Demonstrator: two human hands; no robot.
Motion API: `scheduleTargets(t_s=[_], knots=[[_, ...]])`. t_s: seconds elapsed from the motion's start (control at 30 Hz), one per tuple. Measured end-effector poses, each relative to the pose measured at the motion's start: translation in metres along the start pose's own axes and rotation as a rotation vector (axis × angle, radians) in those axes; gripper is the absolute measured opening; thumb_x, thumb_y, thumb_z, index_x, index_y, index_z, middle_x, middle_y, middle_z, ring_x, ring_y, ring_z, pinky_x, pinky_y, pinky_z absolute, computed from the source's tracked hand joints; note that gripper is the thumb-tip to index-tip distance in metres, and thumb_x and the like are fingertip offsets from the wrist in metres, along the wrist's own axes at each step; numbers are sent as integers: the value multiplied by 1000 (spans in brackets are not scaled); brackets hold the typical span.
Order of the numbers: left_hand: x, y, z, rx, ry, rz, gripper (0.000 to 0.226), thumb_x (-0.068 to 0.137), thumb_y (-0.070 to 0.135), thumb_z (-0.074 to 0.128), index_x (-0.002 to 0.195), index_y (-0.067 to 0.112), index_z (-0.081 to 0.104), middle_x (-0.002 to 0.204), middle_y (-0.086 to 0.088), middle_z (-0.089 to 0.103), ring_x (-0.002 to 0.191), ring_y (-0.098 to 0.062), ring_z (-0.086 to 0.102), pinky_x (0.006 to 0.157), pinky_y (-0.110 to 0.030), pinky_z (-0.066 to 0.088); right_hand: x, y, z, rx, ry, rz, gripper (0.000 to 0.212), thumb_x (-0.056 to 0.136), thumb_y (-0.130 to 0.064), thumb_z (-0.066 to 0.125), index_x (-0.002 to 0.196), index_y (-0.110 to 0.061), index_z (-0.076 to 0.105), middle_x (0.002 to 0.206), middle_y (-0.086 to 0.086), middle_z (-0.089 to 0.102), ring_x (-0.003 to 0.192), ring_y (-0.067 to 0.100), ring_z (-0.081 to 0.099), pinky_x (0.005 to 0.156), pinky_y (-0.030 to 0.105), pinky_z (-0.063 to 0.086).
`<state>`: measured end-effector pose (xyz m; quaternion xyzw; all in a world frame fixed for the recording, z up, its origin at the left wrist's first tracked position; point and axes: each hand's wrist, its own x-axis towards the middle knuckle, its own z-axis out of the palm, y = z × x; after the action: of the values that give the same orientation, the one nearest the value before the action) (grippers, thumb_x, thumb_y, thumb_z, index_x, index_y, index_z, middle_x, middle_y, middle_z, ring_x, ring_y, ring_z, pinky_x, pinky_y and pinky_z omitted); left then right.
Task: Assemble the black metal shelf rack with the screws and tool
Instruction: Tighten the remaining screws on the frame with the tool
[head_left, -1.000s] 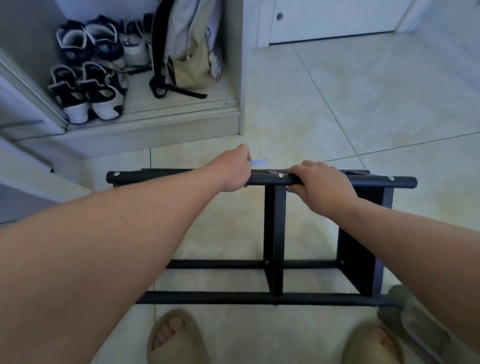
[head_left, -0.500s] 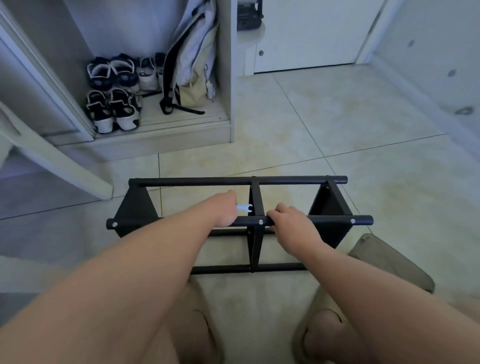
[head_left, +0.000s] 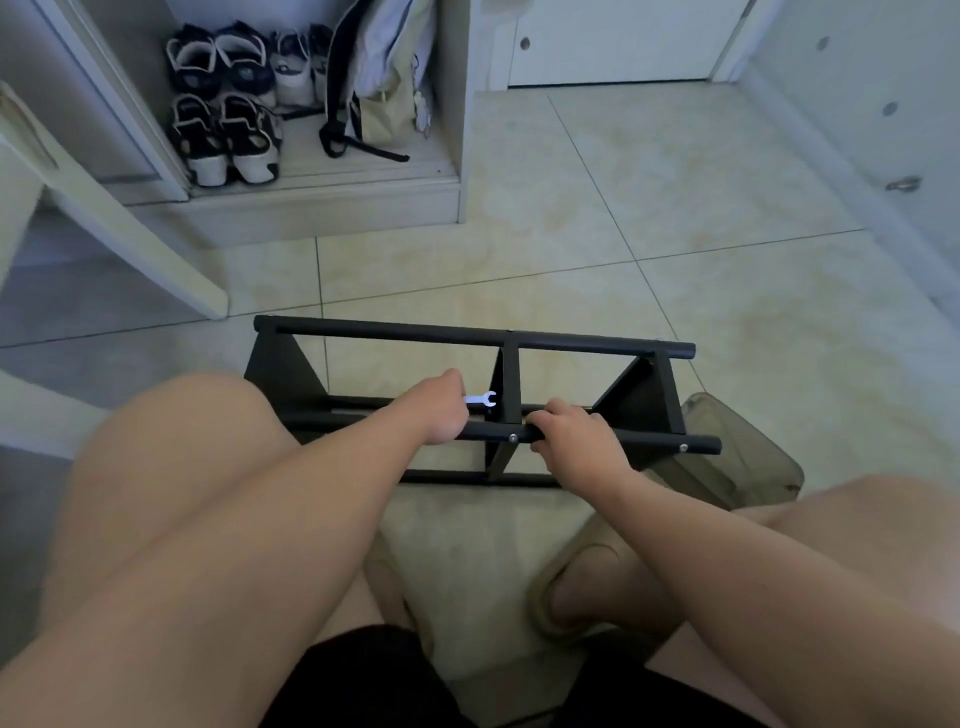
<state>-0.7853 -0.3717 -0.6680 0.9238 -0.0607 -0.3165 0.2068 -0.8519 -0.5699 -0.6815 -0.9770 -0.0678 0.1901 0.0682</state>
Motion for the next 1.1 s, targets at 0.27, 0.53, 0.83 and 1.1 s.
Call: scheduleTargets(t_s=[0.27, 0.53, 0.83, 1.1], knots=[[-10, -10, 14, -32, -36, -60, 19, 99, 12, 37, 113, 10, 49, 101, -11, 60, 85, -27, 54, 70, -36, 41, -2, 10, -4, -23, -25, -177, 75, 89, -53, 69, 151, -24, 38, 144, 1, 44, 132, 26, 42, 106, 39, 37], [3, -17, 11, -161, -71, -81, 19, 96, 12, 41, 103, 12, 59, 106, -8, 67, 97, -28, 61, 75, -32, 44, 32, 11, -2, -136, 0, -207, 136, 58, -100, 39, 161, -28, -14, 168, 2, -24, 154, 27, -23, 123, 51, -8], [25, -34, -1, -294, -96, -74, 20, 90, 13, 57, 77, 15, 72, 84, -6, 75, 87, -25, 71, 86, -40, 57, 47, 24, 17, -131, -13, -223, 124, 59, -106, 20, 153, -42, -28, 160, 5, -41, 147, 28, -39, 118, 61, -21], [36, -37, -4, -277, -146, -102, 16, 84, 13, 65, 78, 23, 76, 77, 1, 75, 84, -20, 72, 80, -35, 58, 55, 38, 13, -59, -25, -244, 125, 63, -105, 29, 155, -41, -26, 162, 6, -38, 149, 28, -36, 119, 59, -19]])
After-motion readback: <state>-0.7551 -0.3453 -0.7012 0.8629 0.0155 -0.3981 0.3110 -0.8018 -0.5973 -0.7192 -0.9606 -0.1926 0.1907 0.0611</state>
